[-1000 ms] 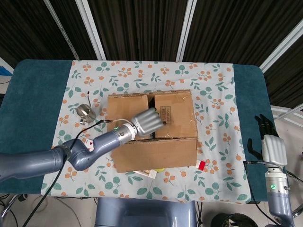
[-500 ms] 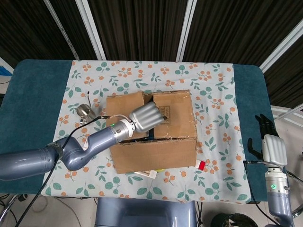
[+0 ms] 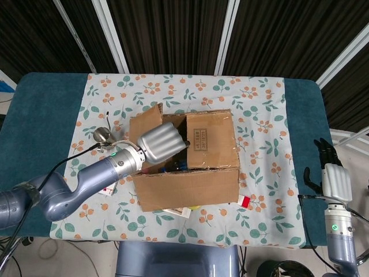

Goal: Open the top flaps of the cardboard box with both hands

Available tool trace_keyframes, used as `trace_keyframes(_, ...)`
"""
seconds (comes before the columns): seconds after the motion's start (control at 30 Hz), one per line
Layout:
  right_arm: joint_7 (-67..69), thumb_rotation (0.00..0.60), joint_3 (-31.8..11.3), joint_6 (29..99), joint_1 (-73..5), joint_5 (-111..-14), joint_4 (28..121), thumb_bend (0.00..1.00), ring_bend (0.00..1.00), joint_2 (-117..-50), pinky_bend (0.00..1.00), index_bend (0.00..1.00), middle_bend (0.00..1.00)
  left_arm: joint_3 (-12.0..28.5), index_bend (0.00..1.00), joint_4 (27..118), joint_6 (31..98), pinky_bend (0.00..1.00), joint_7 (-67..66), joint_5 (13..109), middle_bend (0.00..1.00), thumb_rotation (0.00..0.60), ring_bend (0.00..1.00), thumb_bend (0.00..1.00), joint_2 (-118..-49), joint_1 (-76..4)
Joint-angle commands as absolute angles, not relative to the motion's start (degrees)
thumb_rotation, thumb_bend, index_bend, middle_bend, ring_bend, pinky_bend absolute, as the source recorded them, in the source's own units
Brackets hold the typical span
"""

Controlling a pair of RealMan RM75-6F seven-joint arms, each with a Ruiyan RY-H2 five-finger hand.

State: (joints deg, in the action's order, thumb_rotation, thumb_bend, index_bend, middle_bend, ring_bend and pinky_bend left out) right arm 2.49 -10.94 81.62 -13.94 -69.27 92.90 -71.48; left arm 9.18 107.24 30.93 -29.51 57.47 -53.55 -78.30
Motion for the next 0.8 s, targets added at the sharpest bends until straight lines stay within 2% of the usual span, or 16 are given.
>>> trace_keyframes(0.03, 2.43, 0.600, -11.07, 81.59, -13.84, -69.43, 93.02, 0.61, 0.04, -71.47, 0.23, 0.09, 0.04, 8.46, 0.40, 110.61, 31.42, 0.52, -28.79, 57.43, 0.68, 0.600, 0.50, 0.86, -49.36, -76.97)
trace_keyframes(0.43, 2.67, 0.600, -11.78, 81.26, -13.42, -69.46, 93.56, 0.61, 0.04, -71.33, 0.23, 0.09, 0.04, 6.96, 0.40, 117.93, 35.28, 0.52, -26.81, 61.03, 0.68, 0.600, 0.50, 0.86, -38.32, -70.69)
trace_keyframes(0.63, 2.36, 0.600, -11.75, 80.93, -13.31, -69.82, 93.94, 0.61, 0.04, -71.40, 0.23, 0.09, 0.04, 6.12, 0.40, 121.35, 39.13, 0.53, -24.18, 64.11, 0.68, 0.600, 0.50, 0.86, -32.19, -64.85)
trace_keyframes(0.8, 2.06, 0.600, -11.84, 80.78, -13.18, -69.91, 94.10, 0.61, 0.04, -71.43, 0.23, 0.09, 0.04, 4.21, 0.40, 122.45, 41.63, 0.53, -22.05, 67.02, 0.68, 0.600, 0.50, 0.85, -29.77, -59.25)
